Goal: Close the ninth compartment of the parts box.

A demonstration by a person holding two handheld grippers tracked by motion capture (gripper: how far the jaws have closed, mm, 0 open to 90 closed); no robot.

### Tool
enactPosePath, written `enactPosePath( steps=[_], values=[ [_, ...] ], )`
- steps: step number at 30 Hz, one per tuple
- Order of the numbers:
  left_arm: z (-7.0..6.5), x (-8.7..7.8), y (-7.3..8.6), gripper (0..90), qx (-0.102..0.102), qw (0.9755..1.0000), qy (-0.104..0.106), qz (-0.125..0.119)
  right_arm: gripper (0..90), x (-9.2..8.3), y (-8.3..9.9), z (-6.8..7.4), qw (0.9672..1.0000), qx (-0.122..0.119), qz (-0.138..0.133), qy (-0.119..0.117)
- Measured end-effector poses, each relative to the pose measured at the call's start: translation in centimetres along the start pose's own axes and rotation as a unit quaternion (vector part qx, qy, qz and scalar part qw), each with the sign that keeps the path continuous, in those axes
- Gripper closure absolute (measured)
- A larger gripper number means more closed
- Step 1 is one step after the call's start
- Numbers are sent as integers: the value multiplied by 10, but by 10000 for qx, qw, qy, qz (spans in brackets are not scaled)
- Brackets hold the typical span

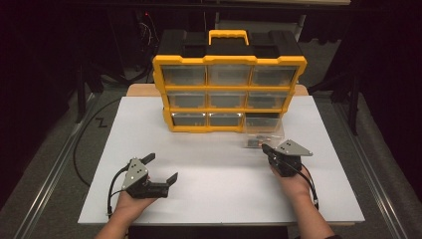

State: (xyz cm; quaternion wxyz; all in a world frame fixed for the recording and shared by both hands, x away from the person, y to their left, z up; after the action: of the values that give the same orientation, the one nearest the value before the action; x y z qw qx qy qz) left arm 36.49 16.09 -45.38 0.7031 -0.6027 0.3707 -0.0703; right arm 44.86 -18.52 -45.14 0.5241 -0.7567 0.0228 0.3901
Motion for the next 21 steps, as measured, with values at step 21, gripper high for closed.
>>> enactPosePath(
  steps=[21],
  values=[
    [0,-1,0,2,6,10000,2,-20,900,1,-12,-7,9996,43,-240,146]
  ],
)
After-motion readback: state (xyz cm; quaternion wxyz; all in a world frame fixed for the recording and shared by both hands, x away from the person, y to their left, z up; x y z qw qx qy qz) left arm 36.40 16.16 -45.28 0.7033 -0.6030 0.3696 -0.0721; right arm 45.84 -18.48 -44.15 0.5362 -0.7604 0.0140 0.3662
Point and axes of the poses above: each handheld gripper's, and its own axes: x roughly forward along the jaws, y roughly out of its underside, z roughly to its left, the point moved 8 cm from there along x, roughly forward along the jaws, and after that the axes turned 11 degrees about z, right-handed, at the moved point
